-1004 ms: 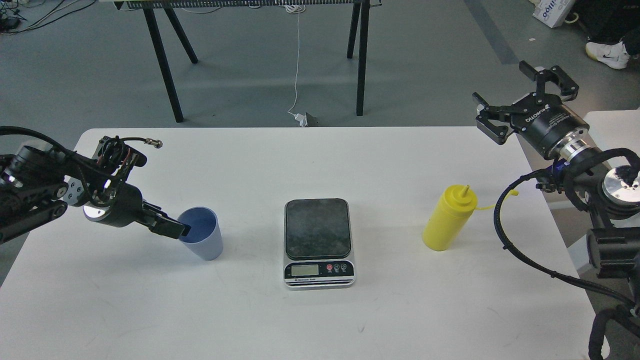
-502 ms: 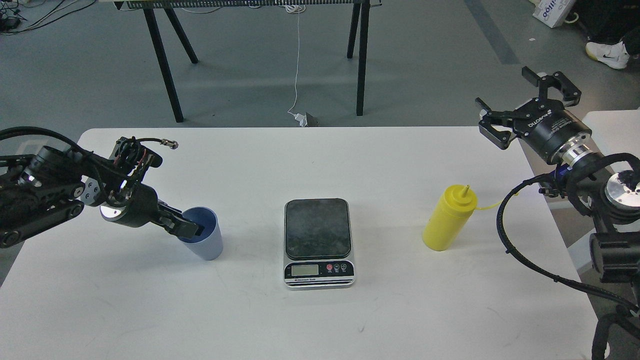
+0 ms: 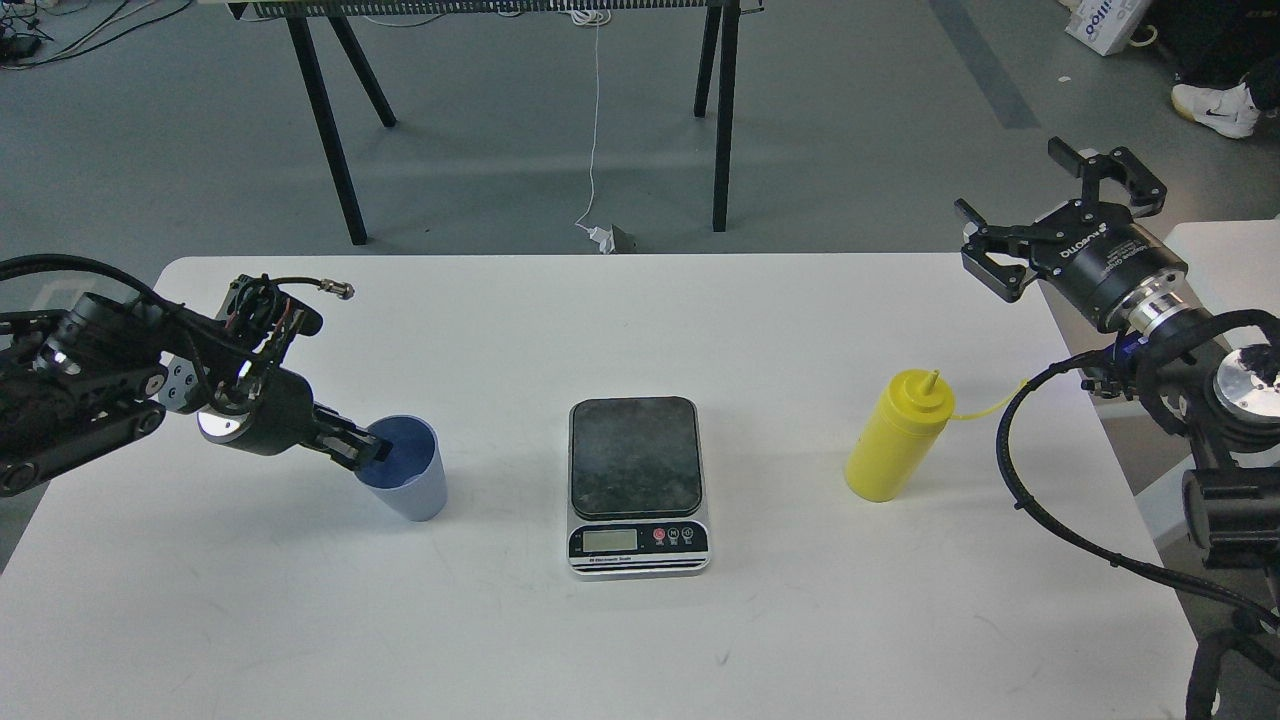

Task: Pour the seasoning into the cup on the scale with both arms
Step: 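Carry the blue cup with the left gripper onto the scale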

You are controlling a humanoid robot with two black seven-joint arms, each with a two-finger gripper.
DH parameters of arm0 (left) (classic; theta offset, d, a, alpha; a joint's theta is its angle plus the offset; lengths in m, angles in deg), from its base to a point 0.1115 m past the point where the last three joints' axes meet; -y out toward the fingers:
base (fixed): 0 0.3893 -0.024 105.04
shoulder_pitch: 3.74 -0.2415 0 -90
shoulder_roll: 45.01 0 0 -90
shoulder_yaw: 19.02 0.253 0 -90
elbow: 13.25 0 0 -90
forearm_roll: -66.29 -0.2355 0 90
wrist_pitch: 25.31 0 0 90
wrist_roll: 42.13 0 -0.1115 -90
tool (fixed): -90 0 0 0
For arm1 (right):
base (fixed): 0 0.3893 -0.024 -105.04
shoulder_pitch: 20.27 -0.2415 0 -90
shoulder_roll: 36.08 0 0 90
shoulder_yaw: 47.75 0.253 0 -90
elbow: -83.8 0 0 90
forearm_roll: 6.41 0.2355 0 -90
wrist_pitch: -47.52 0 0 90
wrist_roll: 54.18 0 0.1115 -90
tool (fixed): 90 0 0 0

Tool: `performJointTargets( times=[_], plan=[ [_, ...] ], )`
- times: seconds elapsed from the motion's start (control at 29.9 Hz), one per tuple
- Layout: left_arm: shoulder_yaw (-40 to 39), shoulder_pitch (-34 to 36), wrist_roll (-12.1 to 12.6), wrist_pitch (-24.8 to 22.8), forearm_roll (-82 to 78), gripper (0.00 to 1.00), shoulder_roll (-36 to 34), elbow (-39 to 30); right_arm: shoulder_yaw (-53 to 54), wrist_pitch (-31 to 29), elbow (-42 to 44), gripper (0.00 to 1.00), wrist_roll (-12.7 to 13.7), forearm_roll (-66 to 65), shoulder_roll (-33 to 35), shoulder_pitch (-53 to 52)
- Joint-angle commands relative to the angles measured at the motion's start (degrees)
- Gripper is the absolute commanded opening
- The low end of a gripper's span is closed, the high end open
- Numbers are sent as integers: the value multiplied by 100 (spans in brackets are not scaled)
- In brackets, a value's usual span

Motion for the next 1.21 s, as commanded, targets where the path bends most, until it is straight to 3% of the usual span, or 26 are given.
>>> performJointTargets(
  times=[0.0,0.3,0.54,0.67,0.87,1.17],
  plan=[
    [-10,8,0,0,6,0,-41,0,58,17,-8,99,0,7,-7,-26],
    [-352,183,0,0,461,0,-225,-18,102,253,45,99,0,-2,2,-535],
    [-651,1071,0,0,1209,0,-120,-245,322,904,246,99,0,-2,353,-1554],
    [-669,1396,0,0,1298,0,432,-439,313,984,799,99,0,-11,503,-2196],
    [-371,1379,0,0,886,0,1329,-422,322,984,1029,99,0,-2,547,-2312],
    [-230,1080,0,0,577,0,2024,175,322,975,1091,99,0,-2,661,-2215]
  ],
)
